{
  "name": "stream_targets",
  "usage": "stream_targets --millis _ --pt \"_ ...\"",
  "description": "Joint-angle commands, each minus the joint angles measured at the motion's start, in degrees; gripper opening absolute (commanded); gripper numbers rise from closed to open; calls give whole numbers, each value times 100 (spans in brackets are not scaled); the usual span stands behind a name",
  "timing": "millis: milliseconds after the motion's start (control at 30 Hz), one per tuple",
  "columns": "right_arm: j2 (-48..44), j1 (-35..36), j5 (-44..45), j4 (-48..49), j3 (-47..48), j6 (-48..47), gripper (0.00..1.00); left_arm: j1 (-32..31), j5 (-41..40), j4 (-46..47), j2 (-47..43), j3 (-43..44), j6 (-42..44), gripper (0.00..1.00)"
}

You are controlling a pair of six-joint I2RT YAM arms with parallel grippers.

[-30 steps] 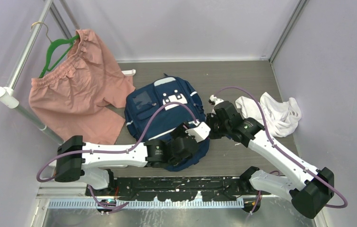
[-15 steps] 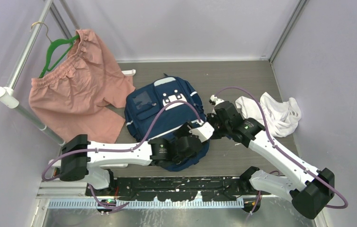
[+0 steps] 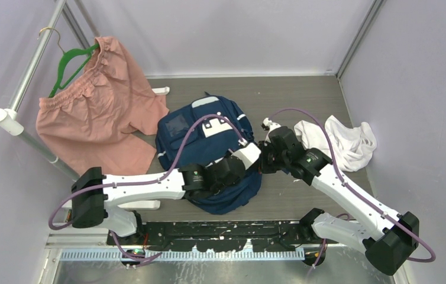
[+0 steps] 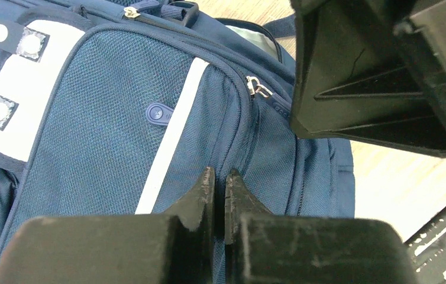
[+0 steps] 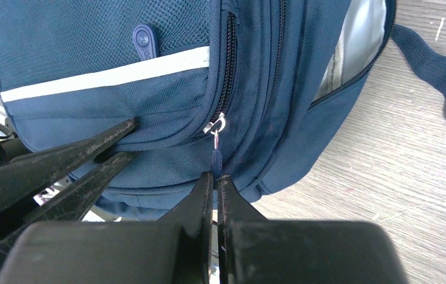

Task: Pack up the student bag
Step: Zip the student bag at the center of the board.

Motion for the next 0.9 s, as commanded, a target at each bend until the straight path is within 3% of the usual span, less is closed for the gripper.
stream_targets --millis 0,567,867 --pt "-116 -16 -88 9 157 13 1 252 193 16 -548 -207 -136 0" --pt "903 -195 1440 -33 847 -340 1 259 1411 -158 -1827 -1246 -25 0" --pt "1913 -415 830 844 1204 -457 1 260 1862 -110 -2374 -1552 59 0"
